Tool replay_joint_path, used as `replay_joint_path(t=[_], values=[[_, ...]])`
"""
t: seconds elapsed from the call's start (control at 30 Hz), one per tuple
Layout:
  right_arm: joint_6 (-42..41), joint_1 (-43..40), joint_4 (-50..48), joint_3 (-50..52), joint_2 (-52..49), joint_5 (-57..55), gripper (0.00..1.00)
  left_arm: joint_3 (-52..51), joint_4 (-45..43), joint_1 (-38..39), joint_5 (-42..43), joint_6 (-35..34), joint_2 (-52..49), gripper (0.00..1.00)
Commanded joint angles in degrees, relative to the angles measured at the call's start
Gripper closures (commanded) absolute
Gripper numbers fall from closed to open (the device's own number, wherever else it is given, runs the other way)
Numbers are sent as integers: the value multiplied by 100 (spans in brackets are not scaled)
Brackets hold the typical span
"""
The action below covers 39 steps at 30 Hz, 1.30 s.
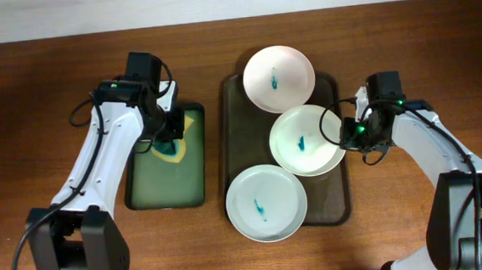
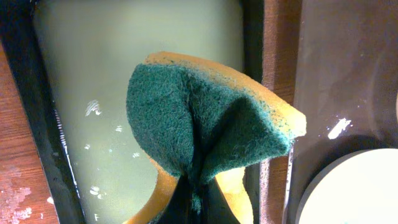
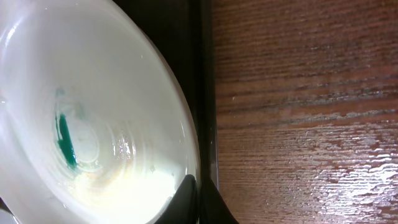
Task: Clean dirty plates on tray and stack at the side
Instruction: 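Lift the sponge with the left gripper and move it over the held plate, then scrub the plate surface with the sponge while the right gripper holds it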
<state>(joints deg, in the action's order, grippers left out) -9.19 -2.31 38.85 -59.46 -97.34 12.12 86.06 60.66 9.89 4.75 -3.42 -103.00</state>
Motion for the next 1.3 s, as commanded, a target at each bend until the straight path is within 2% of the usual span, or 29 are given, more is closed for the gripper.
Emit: replay_joint_path(t=[0.0, 0.07, 0.17, 0.3, 0.43, 0.6, 0.67, 0.77, 0.87, 0.9, 1.0, 1.03, 1.1, 1.17, 1.27], values=[[446, 48, -39, 4, -50, 81, 96, 149, -238, 254, 258, 24, 227, 100], [258, 48, -31, 4, -50, 186, 96, 146, -688, 654, 560, -2, 225, 100], [-289, 48, -35, 4, -55, 184, 96, 146, -1414, 1436, 608, -516, 120, 100], [-380, 149, -33, 4, -55, 184, 96, 164, -2343, 2426, 925, -1220, -444, 100], [-380, 330, -37, 4, -55, 181, 96, 367, -3163, 2900, 1714, -1947, -1445, 100], [-485, 348, -33, 4, -55, 181, 96, 437, -3648, 3215, 1825, -2356, -2374, 100], [-485, 348, -33, 4, -55, 181, 96, 437, -3427, 3235, 1200, -2354, -2559, 100], [-485, 348, -15, 4, -55, 179, 96, 452, -2708, 3134, -1049, -2256, -2621, 100], [-485, 348, -9, 4, -52, 177, 96, 660, -2041, 3058, -2374, -2026, -2621, 100], [-485, 348, -9, 4, -55, 177, 96, 798, -1823, 3023, -2535, -1982, -2621, 100], [-442, 350, -39, 4, -55, 385, 96, 1110, -1698, 3005, -2140, -1722, -2621, 100], [-105, 350, -96, 4, -55, 774, 96, 1178, -1707, 3008, -1676, -1624, -2621, 100], [37, 348, -98, 4, -52, 911, 93, 1191, -1784, 3008, -581, -1626, -2627, 100], [48, 343, -173, 4, -55, 1110, 84, 1191, -1899, 3008, 236, -1626, -2643, 100], [293, 358, -387, 4, -55, 1593, 78, 1191, -1904, 3003, 328, -1646, -2643, 100]])
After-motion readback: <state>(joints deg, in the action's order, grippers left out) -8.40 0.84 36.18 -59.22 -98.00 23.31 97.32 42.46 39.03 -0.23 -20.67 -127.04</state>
